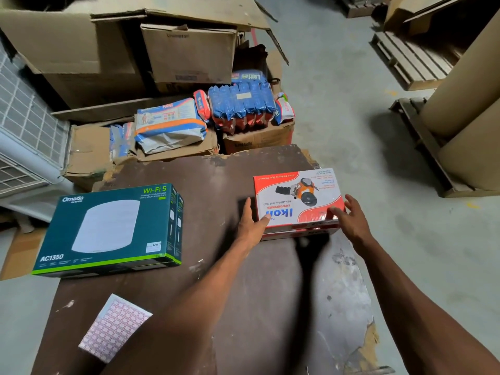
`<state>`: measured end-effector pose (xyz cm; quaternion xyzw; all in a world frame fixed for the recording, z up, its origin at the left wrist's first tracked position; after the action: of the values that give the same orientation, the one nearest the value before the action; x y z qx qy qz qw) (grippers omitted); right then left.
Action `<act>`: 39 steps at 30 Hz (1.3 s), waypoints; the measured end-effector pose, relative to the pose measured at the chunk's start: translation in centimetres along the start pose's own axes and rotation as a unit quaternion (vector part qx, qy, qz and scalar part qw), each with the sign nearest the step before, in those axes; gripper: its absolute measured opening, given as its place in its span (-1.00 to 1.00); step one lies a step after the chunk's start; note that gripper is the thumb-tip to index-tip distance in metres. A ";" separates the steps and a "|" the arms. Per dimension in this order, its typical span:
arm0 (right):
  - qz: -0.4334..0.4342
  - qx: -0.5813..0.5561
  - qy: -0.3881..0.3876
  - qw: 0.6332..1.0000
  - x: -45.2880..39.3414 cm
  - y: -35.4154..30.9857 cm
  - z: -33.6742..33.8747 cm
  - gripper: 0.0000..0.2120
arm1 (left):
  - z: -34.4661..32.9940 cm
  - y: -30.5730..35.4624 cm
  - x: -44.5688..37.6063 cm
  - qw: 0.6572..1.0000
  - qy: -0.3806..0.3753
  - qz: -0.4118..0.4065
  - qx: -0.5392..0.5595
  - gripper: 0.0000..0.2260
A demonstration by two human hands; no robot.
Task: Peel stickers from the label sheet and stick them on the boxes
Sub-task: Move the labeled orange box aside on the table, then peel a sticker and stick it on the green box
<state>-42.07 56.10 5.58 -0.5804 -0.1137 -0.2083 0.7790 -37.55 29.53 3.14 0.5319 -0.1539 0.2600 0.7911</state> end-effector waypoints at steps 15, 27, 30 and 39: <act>0.170 -0.071 0.009 0.983 15.7 -2.8 -12.1 -0.70 | 12.5 -6.5 12.1 0.980 0.102 -0.096 0.138 -0.85; 0.097 -0.034 -0.178 0.979 27.7 -2.2 -29.7 -0.78 | 27.3 -16.8 19.0 0.960 0.186 -0.058 0.201 -0.89; 0.086 -0.007 -0.205 0.975 29.6 -1.8 -33.0 -0.82 | 30.2 -19.7 19.2 0.957 0.209 -0.040 0.198 -0.88; 0.035 0.082 -0.236 0.968 32.4 2.2 -40.1 -0.89 | 34.9 -28.6 17.4 0.962 0.217 0.013 0.166 -0.86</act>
<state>-14.94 12.21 5.23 -0.5507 -0.2908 -0.0274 0.7819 -5.76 -6.83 3.92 0.5841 0.0600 0.4013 0.7030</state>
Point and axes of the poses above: each hand's wrist, its own x-axis away from the middle knuckle, its own z-axis out of the back of the hand, y = z × x, the point moved 1 cm from there along -x, towards the middle knuckle, and after that the axes turned 7 degrees about -x, right-handed, at the moved point
